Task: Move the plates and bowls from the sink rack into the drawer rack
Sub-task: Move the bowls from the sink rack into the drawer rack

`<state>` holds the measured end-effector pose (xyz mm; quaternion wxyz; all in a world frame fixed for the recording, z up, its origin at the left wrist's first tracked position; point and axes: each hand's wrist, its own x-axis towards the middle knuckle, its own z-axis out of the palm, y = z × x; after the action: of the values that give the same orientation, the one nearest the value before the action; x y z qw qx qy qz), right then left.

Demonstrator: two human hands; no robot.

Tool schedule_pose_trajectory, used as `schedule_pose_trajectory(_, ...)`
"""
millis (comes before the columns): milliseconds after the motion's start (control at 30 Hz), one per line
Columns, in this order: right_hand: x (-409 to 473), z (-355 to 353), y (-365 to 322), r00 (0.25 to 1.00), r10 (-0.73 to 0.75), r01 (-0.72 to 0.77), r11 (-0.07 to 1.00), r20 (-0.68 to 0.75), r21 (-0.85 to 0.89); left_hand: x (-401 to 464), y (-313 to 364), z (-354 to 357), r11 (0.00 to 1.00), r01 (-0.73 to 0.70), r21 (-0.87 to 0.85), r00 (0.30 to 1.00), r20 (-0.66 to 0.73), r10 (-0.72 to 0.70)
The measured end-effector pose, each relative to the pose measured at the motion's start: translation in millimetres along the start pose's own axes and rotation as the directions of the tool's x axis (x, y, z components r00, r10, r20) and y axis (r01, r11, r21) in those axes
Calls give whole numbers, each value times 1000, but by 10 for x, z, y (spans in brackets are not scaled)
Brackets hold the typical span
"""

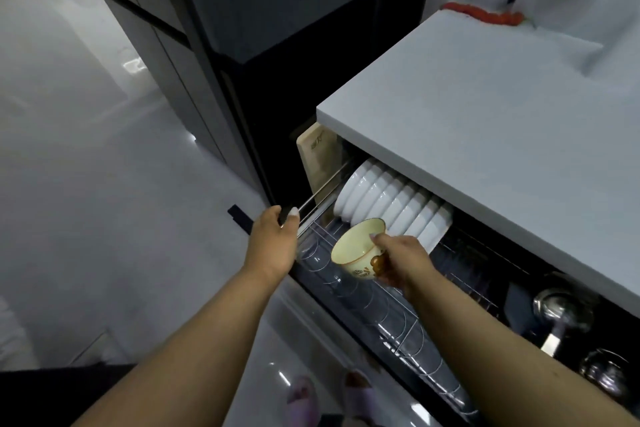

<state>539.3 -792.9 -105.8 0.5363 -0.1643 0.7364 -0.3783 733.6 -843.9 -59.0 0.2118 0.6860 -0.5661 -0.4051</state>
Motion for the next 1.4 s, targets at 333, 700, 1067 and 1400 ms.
schedule_pose_trajectory(333,652,853,400,993,109,-112,987,-36,-117,697,-618,-65,745,-367,556,929,180,323)
schedule_pose_trajectory(700,1046,1401,278,973,153,-218,862,-175,-458,989,-938,-119,539,-517,665,827,225,515)
schedule_pose_trajectory(1067,1184,1635,245,958,245,-285,885,-152,-368,1036,-956,-105,527,-505,684,834,231,501)
schedule_pose_trajectory(1400,1173,1549,285,974,190,-224,884,-123,-410,1032,-925,-114,525,-496,692,848,253,466)
